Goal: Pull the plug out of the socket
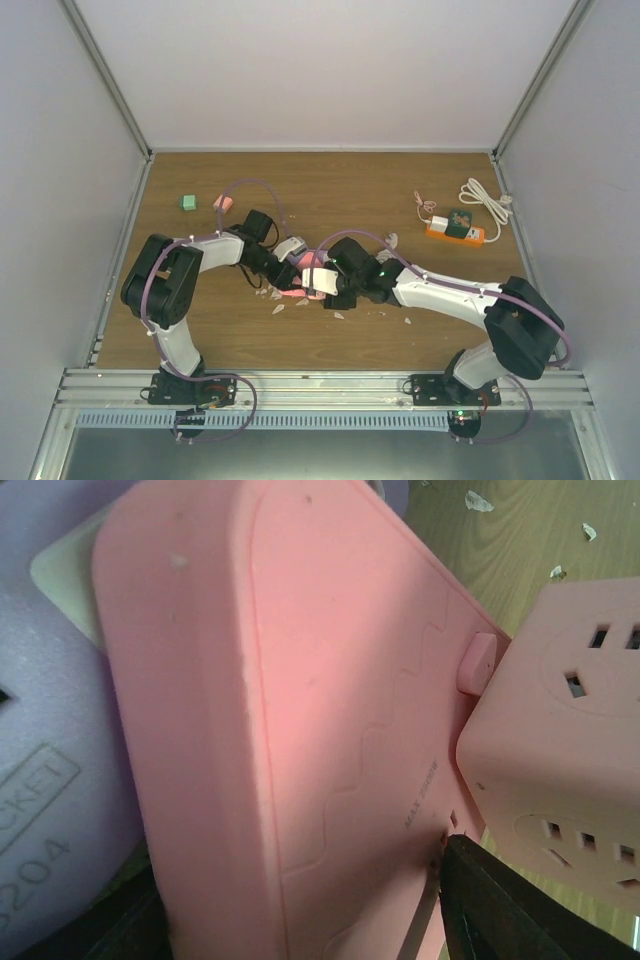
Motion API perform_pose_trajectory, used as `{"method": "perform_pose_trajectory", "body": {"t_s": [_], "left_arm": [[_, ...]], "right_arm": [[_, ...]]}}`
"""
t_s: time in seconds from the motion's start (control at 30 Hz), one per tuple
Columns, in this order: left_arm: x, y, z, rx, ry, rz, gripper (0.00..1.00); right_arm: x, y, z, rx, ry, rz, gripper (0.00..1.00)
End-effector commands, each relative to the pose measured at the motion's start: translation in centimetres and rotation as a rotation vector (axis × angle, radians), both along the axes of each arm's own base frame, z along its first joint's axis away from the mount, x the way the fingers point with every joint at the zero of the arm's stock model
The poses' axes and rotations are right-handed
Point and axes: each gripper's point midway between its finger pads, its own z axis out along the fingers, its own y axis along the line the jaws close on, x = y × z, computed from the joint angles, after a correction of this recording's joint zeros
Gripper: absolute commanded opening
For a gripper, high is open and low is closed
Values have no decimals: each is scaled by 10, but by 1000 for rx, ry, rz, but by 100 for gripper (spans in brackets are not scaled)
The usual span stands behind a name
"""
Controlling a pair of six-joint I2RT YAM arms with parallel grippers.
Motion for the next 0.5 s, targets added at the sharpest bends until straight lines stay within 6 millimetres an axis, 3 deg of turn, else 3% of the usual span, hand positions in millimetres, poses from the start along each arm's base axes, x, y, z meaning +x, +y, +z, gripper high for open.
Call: {"method": "perform_pose_trajectory", "body": {"t_s": [0.0,0.13,0.3,0.47], "left_arm": [[24,30,-53,285,-128,43,58],[25,30,-54,289,-126,45,56],[26,31,-54,294,-128,50,54],[26,31,-55,296,-124,51,52]], "right_arm": [[-6,36,44,179,-11,78,12],[-2,34,52,176,-104,73,12],[-15,33,59,181,-202,138,12],[-23,29,50,137,-266,179,12]]}}
